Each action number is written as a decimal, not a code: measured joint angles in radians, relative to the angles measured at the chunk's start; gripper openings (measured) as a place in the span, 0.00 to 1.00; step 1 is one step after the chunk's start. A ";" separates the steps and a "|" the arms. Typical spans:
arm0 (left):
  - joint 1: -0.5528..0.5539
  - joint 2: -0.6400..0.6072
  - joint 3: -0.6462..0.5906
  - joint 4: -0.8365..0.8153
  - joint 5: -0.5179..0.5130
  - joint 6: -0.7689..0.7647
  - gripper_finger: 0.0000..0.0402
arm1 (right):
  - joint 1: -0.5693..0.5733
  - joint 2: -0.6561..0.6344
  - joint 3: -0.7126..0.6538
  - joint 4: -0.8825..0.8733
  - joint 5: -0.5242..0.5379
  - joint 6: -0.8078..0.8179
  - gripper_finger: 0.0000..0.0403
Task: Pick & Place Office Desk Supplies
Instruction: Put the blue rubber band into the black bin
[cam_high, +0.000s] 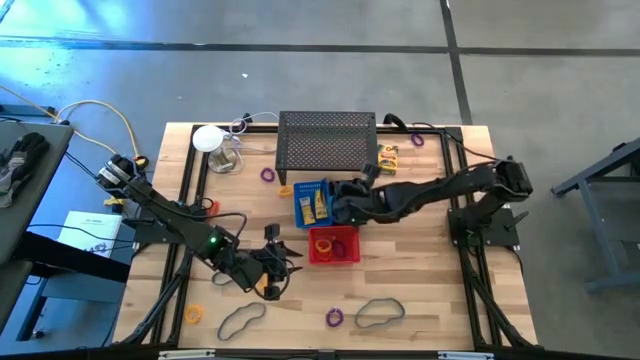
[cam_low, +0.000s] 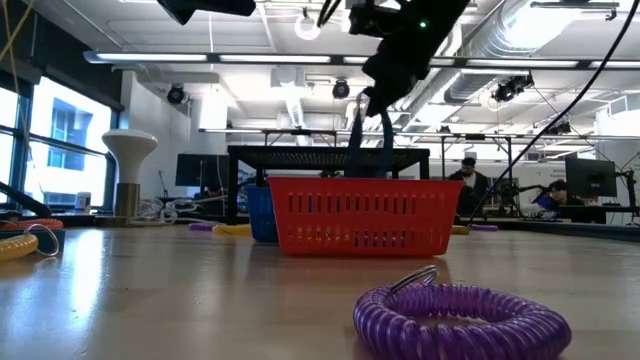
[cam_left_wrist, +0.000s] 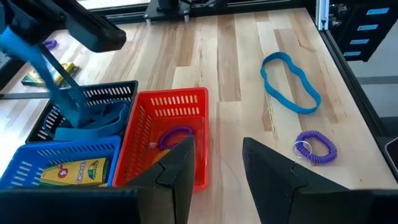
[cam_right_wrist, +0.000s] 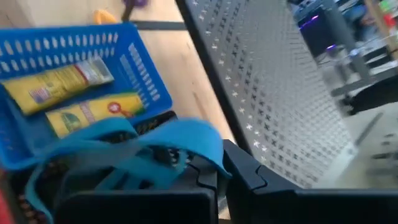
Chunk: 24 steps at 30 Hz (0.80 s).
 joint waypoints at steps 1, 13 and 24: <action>0.000 0.000 0.000 -0.003 0.000 0.000 0.32 | -0.008 0.000 0.000 -0.001 -0.018 0.010 0.01; 0.000 0.000 0.000 -0.042 0.000 -0.035 0.33 | -0.103 0.000 -0.081 0.022 -0.200 0.157 0.01; 0.001 0.000 0.000 -0.042 0.000 -0.038 0.33 | -0.160 0.002 -0.178 0.168 -0.513 0.188 0.01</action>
